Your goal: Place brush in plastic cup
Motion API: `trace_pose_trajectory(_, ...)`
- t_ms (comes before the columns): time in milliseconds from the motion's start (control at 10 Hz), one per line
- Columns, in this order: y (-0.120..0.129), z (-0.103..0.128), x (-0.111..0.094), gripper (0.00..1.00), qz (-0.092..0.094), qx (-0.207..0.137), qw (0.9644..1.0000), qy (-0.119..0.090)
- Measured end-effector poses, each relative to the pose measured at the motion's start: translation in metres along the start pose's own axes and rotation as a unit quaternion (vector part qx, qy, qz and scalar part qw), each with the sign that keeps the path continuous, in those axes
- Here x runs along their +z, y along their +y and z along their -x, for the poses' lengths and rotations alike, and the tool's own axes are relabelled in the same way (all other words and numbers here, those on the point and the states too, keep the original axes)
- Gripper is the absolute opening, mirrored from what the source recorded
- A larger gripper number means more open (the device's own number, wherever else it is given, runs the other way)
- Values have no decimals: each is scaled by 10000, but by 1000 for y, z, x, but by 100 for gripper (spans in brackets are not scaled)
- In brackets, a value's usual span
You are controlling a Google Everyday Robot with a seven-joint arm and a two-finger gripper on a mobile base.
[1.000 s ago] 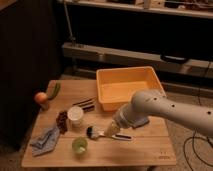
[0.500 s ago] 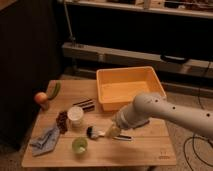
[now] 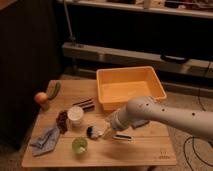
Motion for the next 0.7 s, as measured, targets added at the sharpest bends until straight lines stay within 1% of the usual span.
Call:
trace_pose_trajectory(200,-3,5,21,65,67,-221,9997,115)
trace_pose_trajectory(500,-4,-10,47,65,105,-246,9994,234)
trace_pose_trajectory(700,-4,-18,58,65,147,-230,9993,250)
